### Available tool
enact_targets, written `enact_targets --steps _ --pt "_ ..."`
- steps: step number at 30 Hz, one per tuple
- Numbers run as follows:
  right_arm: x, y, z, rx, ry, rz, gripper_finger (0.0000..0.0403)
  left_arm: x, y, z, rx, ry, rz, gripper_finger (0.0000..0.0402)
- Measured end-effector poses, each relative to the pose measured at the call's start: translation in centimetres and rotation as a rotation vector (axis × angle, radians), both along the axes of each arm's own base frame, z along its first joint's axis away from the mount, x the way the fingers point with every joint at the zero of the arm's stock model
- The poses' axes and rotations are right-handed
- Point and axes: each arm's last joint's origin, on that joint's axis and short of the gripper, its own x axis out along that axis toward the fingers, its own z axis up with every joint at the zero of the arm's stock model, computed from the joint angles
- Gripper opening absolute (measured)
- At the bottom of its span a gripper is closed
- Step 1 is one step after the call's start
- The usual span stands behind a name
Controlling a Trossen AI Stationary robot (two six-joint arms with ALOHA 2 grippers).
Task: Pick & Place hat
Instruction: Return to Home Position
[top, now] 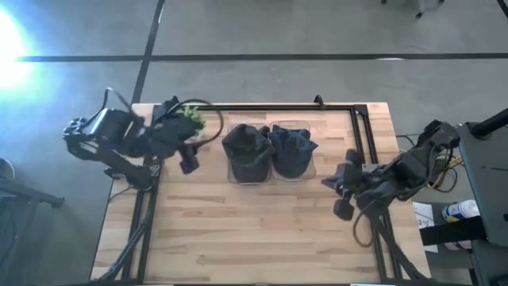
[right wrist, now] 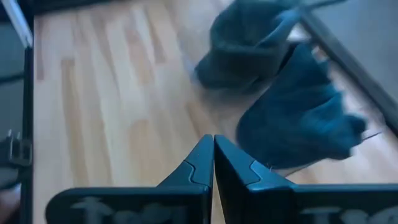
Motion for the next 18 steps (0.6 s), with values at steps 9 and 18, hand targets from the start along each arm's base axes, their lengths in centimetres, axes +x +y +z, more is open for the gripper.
enact_targets --steps 9,18 --pt "-3.0 -1.7 1.9 -0.116 -0.098 0.048 0.0009 -3.7 -0.2 -4.7 0.047 -0.004 0.097 0.0204" --pt "-5.0 -2.6 1.2 -0.097 0.055 0.108 0.0009 -7.4 0.6 -12.8 0.116 -0.174 0.344 0.0204"
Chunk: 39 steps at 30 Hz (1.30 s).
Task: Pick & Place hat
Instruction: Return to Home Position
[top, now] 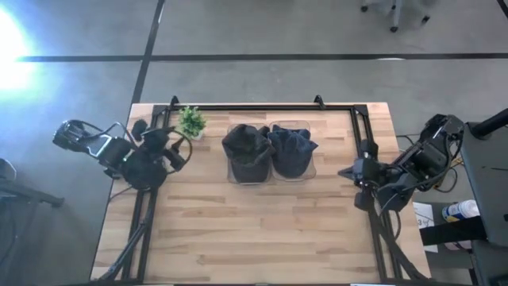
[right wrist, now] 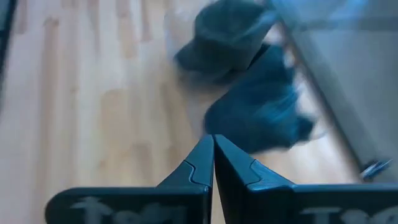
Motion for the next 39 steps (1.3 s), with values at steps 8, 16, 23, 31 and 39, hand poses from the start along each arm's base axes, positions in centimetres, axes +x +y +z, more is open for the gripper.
enact_targets --steps 8,16,23,31,39 --pt "-1.5 0.6 -3.0 -0.253 -0.116 0.015 0.0009 -2.2 0.1 -7.1 -0.161 -0.145 0.002 0.0204" --pt "-4.6 1.2 -8.9 -0.145 -0.324 0.048 0.0008 -2.2 -0.6 -9.8 -0.306 -0.227 -0.176 0.0204" --pt "-6.2 1.7 -12.5 0.006 -0.432 0.131 0.0008 -3.2 -0.2 -13.1 -0.416 -0.251 -0.195 0.0204" --pt "-6.7 2.2 -16.4 0.124 -0.518 0.147 0.0009 -3.9 0.2 -16.9 -0.513 -0.277 -0.159 0.0204" --pt "-6.9 2.0 -19.6 0.17 -0.605 0.08 0.0008 -4.6 0.5 -20.6 -0.589 -0.268 -0.117 0.0204"
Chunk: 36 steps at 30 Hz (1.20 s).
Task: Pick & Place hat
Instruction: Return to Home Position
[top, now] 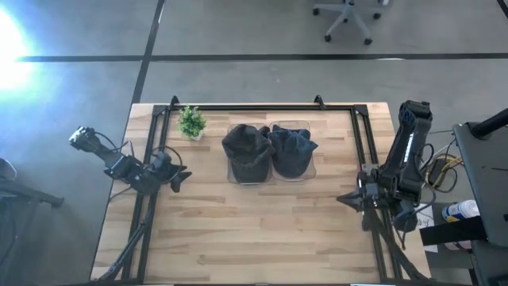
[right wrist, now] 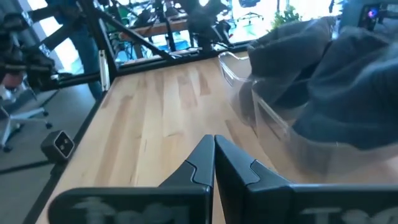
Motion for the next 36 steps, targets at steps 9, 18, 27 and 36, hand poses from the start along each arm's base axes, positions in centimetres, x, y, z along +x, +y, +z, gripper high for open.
enact_targets --steps 9,18,27,36 --pt "-0.1 -0.8 -3.6 0.043 -0.071 -0.067 0.0009 -0.5 0.2 -0.9 -0.028 0.058 -0.009 0.0204" --pt "-0.4 -1.6 -5.8 -0.071 -0.057 -0.059 0.0009 -0.5 0.2 -0.9 0.001 0.075 -0.017 0.0204" --pt "-0.6 -2.2 -7.7 -0.148 0.046 0.026 0.0009 -0.4 0.1 -0.7 -0.016 0.065 -0.021 0.0204" --pt "-0.6 -2.1 -7.5 -0.175 0.051 0.04 0.0009 -0.4 0.1 -0.6 -0.021 0.057 -0.02 0.0204"
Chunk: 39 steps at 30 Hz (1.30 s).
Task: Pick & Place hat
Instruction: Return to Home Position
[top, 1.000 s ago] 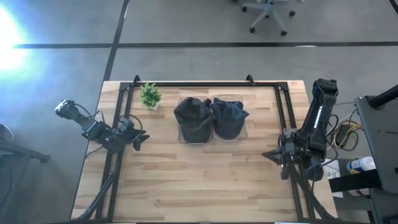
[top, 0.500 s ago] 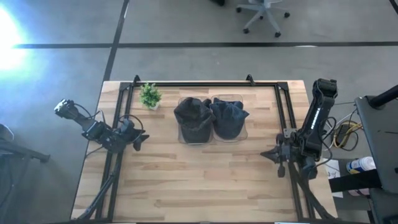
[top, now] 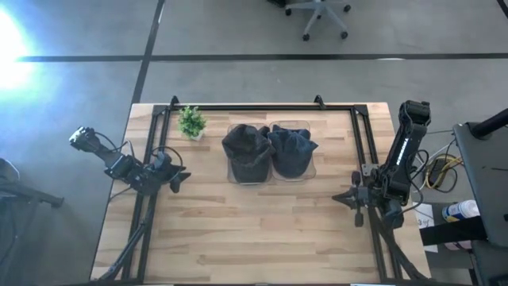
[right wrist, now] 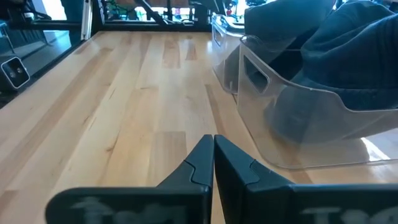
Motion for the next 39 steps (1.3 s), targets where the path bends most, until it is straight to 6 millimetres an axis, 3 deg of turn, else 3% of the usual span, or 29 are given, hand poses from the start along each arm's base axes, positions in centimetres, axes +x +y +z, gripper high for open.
enact_targets --steps 9,14,18,27,39 --pt "0.0 -0.1 -0.1 0.01 -0.002 -0.002 0.0008 0.0 0.0 -0.2 0.0 -0.001 0.003 0.0204" --pt "0.9 -0.5 -0.1 0.12 -0.022 -0.079 0.0009 0.0 0.0 -0.2 -0.002 0.0 0.0 0.0204" --pt "2.0 -1.2 -0.7 0.236 -0.078 -0.199 0.0009 0.0 0.0 -0.2 -0.01 -0.01 0.001 0.0204" --pt "4.2 -4.2 -0.5 0.263 -0.135 -0.533 0.0009 -0.2 0.4 0.1 -0.046 -0.061 0.036 0.0204" --pt "5.0 -9.0 1.0 0.365 -0.331 -0.972 0.0008 -0.4 2.6 0.3 -0.065 -0.139 0.345 0.0204"
